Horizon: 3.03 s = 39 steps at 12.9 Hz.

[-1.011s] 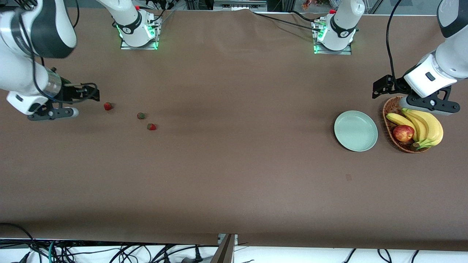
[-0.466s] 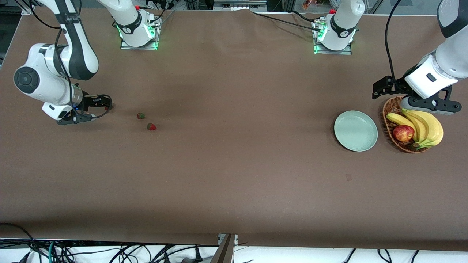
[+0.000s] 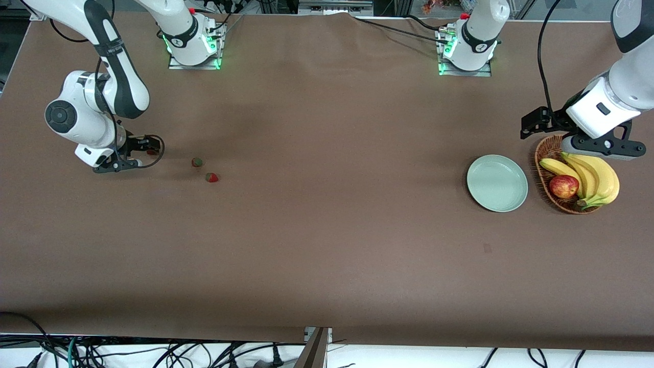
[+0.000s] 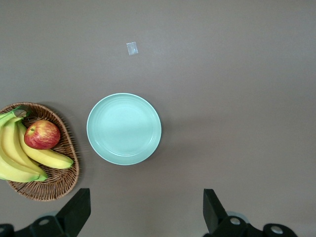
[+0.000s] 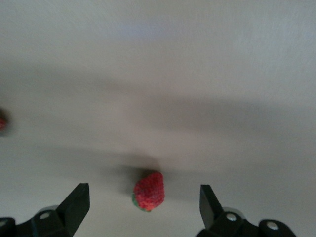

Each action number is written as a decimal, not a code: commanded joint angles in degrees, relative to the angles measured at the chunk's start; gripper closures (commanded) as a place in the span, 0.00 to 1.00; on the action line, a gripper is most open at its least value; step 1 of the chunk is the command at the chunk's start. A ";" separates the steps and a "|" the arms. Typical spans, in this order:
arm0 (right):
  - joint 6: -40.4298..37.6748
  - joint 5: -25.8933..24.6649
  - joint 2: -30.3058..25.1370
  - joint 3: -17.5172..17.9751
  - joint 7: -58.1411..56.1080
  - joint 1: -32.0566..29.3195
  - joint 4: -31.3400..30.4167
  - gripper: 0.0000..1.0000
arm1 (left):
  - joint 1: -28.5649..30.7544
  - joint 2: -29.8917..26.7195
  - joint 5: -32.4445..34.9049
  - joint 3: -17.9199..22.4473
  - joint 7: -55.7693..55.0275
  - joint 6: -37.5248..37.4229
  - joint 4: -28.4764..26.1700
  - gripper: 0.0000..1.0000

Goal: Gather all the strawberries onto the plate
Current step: 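Lower the right gripper onto a red strawberry and grasp it, then carry the strawberry to mid-table and release while the left gripper approaches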

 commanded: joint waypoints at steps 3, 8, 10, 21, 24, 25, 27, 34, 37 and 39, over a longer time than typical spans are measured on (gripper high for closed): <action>2.98 0.23 1.39 -0.20 -1.20 -1.38 -2.16 0.13 | -0.57 -0.48 0.11 0.50 -0.04 -0.79 0.13 0.00; 8.44 0.67 2.80 -0.20 -1.03 -1.48 -5.06 0.29 | -0.57 -0.48 0.02 0.50 0.05 -0.44 0.22 0.00; 8.09 0.67 2.71 -0.20 -1.03 -1.48 -5.06 0.46 | -0.57 -0.13 0.02 0.50 0.05 -0.26 0.66 0.00; -29.68 7.87 2.27 16.29 24.22 2.90 27.60 0.81 | -0.57 0.49 0.02 0.59 -0.21 -0.35 1.28 0.00; -29.53 8.76 7.17 21.24 47.50 14.82 37.35 0.80 | -0.13 1.37 0.02 0.85 -0.65 -0.35 1.19 0.00; -29.18 9.89 11.20 21.33 55.15 19.05 42.61 0.79 | -0.13 1.72 -0.50 0.76 -0.83 -0.26 0.75 0.00; -27.26 14.19 20.24 21.33 65.81 26.35 53.94 0.79 | 0.83 1.98 -0.77 0.68 -0.92 1.83 -1.70 0.00; 6.19 13.68 41.01 20.37 96.15 44.03 67.80 0.71 | 0.93 1.64 -0.15 0.41 -0.92 8.25 -8.12 0.00; 16.76 13.50 45.94 17.30 100.31 48.78 67.80 0.52 | 0.66 1.63 -0.24 0.06 -0.92 11.50 -11.10 0.00; 15.92 13.94 44.91 15.62 100.14 49.15 67.80 0.21 | 0.23 1.72 -0.24 0.06 -1.01 14.14 -13.22 0.00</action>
